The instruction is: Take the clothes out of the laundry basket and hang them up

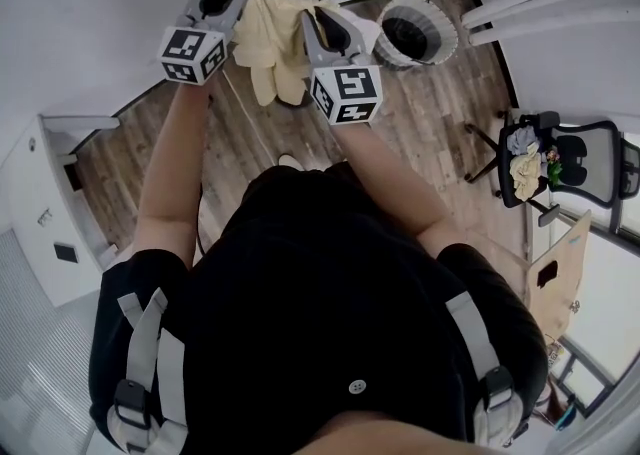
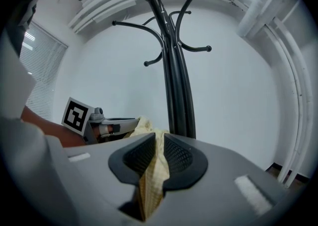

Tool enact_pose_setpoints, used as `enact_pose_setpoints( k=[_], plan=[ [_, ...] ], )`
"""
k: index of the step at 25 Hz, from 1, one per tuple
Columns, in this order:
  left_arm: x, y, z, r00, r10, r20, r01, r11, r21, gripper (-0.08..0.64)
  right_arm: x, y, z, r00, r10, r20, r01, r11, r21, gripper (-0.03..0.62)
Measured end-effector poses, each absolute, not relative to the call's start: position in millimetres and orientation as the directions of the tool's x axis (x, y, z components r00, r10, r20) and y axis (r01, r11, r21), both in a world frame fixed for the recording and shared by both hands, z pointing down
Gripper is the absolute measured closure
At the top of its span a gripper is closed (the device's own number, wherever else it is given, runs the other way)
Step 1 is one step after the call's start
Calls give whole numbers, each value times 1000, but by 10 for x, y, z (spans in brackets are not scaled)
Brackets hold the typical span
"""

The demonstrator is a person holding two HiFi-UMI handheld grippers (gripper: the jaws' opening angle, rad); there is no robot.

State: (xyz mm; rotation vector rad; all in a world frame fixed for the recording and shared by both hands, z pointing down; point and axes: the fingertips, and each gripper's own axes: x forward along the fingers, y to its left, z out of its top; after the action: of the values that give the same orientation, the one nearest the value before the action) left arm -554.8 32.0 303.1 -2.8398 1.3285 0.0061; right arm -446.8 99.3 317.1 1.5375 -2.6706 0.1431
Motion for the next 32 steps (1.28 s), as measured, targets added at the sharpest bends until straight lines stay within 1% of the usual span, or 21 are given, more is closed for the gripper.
enact_pose_setpoints(
  k=[9,12,14,16,18,20,25,27,32],
  plan=[
    [-5727,161,3553,583,-804,115,-812,-581,61,483,-4585,876,3488,-496,-849,184,-866,500,-23,517],
    [-5741,137,3705,572,-805,155,-820,-569,71,479,-4606,838,3624,-500,-836,226,-862,506,-35,503],
    [-5750,144,3766,572,-804,163,-820,-566,84,470,-4620,838,3675,-511,-826,239,-856,515,-50,480],
    [-5760,170,3766,582,-799,148,-813,-573,100,449,-4638,856,3676,-528,-816,236,-846,529,-64,443],
    [-5759,198,3745,604,-786,131,-797,-593,114,396,-4649,868,3664,-538,-811,228,-840,538,-69,392],
    [-5734,223,3741,624,-771,129,-781,-613,117,350,-4627,877,3644,-534,-819,212,-844,533,-64,366],
    [-5740,282,3752,612,-779,135,-791,-600,121,282,-4575,934,3605,-521,-831,192,-852,518,-71,297],
    [-5751,310,3725,604,-787,129,-797,-592,120,270,-4549,951,3566,-521,-835,179,-853,517,-70,282],
    [-5786,410,3573,584,-807,93,-811,-573,121,265,-4473,1018,3397,-530,-836,139,-848,523,-85,256]
  ],
)
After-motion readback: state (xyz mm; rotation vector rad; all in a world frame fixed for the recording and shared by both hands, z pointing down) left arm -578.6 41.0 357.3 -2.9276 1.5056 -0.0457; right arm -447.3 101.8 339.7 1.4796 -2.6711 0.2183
